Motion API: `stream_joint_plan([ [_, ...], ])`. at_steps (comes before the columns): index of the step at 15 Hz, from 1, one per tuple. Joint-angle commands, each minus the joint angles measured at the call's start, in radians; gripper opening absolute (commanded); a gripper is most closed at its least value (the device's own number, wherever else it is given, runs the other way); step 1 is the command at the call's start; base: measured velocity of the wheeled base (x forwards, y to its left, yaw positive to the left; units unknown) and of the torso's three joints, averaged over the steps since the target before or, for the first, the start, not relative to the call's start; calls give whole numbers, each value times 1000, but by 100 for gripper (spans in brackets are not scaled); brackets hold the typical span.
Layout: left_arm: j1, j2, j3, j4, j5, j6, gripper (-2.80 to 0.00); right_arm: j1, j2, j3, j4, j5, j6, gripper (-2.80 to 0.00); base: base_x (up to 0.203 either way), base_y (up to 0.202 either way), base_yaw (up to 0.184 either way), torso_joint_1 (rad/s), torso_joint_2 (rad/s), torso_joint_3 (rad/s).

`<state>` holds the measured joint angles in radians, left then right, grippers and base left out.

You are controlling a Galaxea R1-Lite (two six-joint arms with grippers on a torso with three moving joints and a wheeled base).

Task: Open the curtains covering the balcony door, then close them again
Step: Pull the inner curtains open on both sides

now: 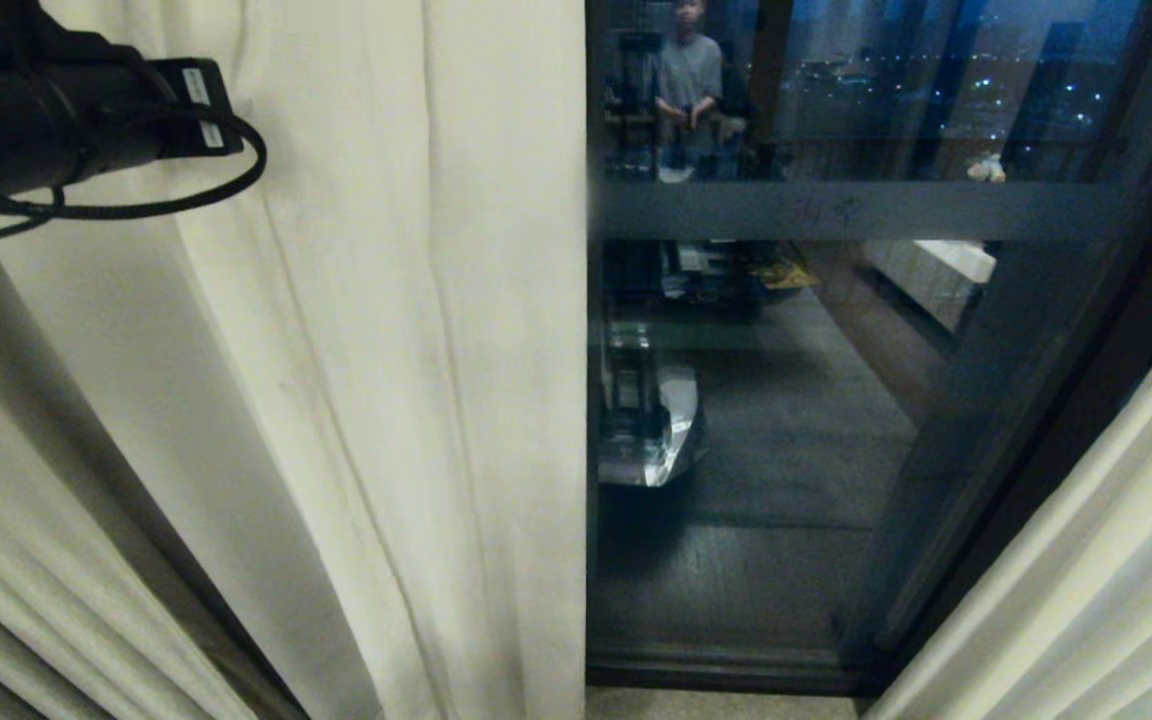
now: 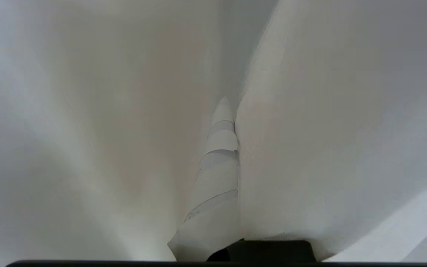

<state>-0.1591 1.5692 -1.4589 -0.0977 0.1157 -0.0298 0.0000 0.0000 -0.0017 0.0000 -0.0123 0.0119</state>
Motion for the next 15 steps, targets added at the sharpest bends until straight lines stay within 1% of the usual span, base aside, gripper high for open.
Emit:
stream_joint_plan([
  [1, 1, -6, 0, -2, 1, 0, -280, 0, 0, 0, 0, 0, 0, -280, 0, 0, 0, 0, 0, 0],
  [5, 21, 1, -34, -1, 11, -1, -280, 0, 0, 0, 0, 0, 0, -280, 0, 0, 0, 0, 0, 0],
  [7, 66, 23, -100, 0, 21, -1, -280, 0, 0, 0, 0, 0, 0, -280, 0, 0, 0, 0, 0, 0],
  [9, 142, 50, -173, 20, 27, -2, -280, 0, 0, 0, 0, 0, 0, -280, 0, 0, 0, 0, 0, 0],
  [13, 328, 107, -296, 79, 24, -11, -280, 0, 0, 0, 0, 0, 0, -280, 0, 0, 0, 0, 0, 0],
  [15, 415, 143, -342, 83, 23, -33, -280, 0, 0, 0, 0, 0, 0, -280, 0, 0, 0, 0, 0, 0],
])
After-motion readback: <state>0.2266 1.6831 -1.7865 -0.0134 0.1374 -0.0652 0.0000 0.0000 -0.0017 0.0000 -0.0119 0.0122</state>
